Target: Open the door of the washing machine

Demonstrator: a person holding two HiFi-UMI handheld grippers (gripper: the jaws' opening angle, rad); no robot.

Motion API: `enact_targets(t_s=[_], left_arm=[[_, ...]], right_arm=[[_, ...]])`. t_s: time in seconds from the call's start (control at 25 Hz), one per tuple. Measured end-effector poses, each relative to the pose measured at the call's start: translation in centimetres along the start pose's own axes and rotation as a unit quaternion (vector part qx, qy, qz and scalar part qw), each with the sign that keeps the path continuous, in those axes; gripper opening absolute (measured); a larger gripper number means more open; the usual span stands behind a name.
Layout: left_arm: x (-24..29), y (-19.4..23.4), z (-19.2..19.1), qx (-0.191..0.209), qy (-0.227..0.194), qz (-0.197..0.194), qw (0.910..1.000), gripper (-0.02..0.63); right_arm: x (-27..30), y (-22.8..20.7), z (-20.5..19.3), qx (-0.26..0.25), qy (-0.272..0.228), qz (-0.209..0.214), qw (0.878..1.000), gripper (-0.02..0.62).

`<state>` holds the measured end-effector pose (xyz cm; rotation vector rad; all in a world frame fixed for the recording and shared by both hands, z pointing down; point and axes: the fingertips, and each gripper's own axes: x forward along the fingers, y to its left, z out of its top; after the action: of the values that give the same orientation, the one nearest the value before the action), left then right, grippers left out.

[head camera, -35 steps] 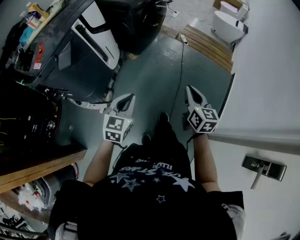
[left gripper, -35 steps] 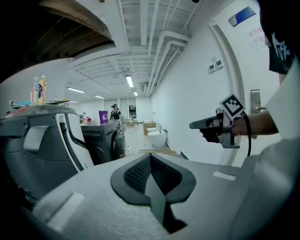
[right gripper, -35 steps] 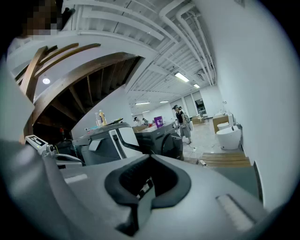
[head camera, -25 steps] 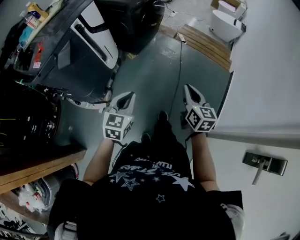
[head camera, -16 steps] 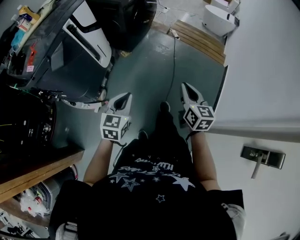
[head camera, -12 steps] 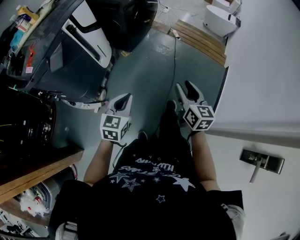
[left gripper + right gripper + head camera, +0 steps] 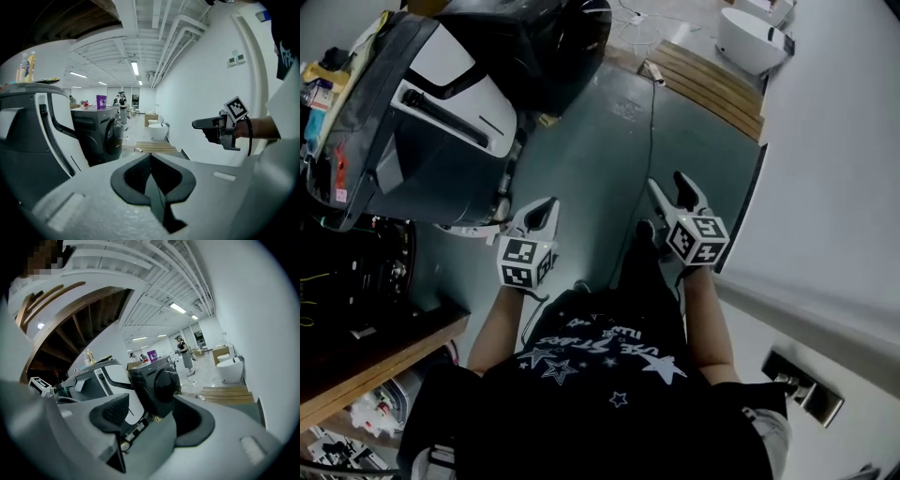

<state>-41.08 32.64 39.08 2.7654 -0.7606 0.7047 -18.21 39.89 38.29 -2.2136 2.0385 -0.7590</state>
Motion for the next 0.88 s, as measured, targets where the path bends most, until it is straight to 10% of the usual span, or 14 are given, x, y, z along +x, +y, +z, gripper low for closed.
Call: enact_targets(t_s=[0.4,0.88], left_arm=[[17.3,-1.2,10.3,0.027,0.012,0.03,0.9991,0.011],[28.6,0.2,15.2,-0.014,0.009,0.048,0.9987,0.011]], right_arm=[[8.8,-17.5,9.4,0.043,0.004,0.021,0.999,0.293],[15.9,-25.0,11.8,0.038,0.037,0.033,0.998,0.293]])
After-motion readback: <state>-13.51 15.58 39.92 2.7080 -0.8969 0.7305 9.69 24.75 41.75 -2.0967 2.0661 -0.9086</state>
